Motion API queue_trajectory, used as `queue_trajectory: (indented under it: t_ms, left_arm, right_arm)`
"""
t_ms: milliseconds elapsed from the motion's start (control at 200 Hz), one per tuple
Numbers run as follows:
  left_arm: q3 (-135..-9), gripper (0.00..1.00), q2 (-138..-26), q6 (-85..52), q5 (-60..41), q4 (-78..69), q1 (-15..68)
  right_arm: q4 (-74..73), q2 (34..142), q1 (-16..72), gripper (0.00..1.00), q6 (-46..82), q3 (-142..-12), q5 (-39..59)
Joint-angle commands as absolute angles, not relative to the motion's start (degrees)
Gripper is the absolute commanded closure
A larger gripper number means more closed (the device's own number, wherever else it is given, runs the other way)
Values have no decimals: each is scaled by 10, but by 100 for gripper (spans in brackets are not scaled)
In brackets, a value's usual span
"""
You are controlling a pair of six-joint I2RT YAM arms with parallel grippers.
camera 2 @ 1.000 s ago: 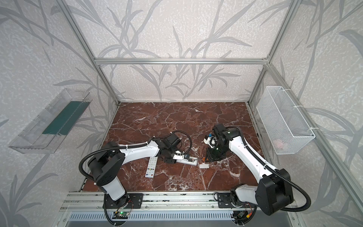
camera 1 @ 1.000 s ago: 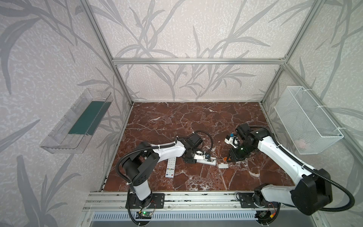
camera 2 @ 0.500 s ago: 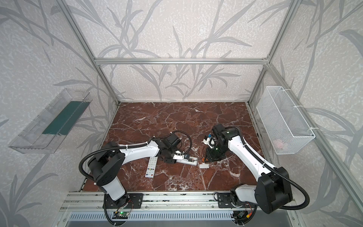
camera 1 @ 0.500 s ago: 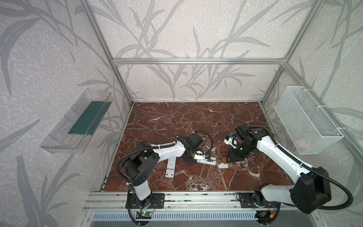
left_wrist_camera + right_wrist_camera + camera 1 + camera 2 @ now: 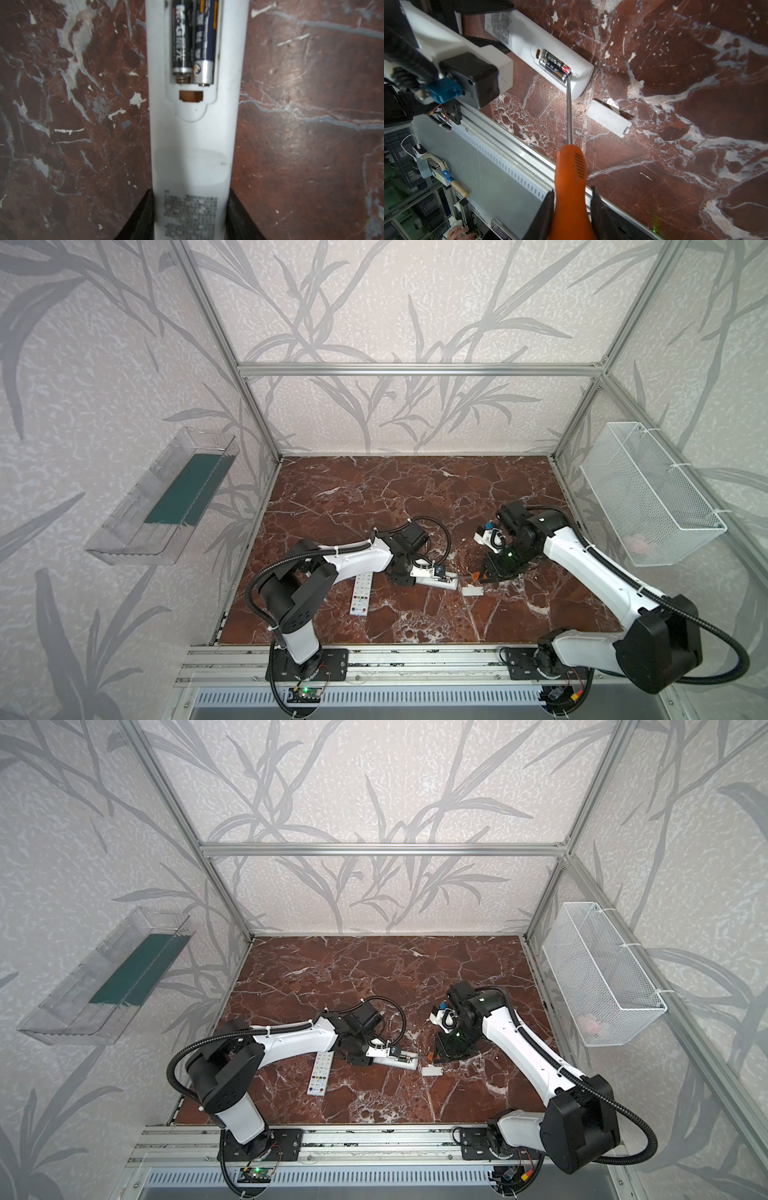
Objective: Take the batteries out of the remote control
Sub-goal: 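Insert the screwdriver tip beside the batteries with the right gripper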
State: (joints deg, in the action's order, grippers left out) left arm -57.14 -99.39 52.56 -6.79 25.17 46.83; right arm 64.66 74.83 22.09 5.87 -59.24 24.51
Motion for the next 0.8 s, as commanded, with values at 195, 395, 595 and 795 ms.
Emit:
queue_trajectory:
  t_ms: [195, 395, 595, 795]
  left_arm:
    - [-548, 95, -1015, 523, -55, 258, 473]
    - [-549, 96, -1017, 523, -55, 259, 473]
    - [-549, 97, -1019, 522, -56, 258, 473]
    - [-549, 98, -1020, 522, -55, 259, 473]
  right_arm:
    - [667, 750, 227, 100, 70, -589, 201]
    - [654, 764, 251, 100, 74, -581, 210]
    - [635, 770, 257, 100, 79, -570, 222]
    - [600, 769, 257, 100, 89, -554, 264]
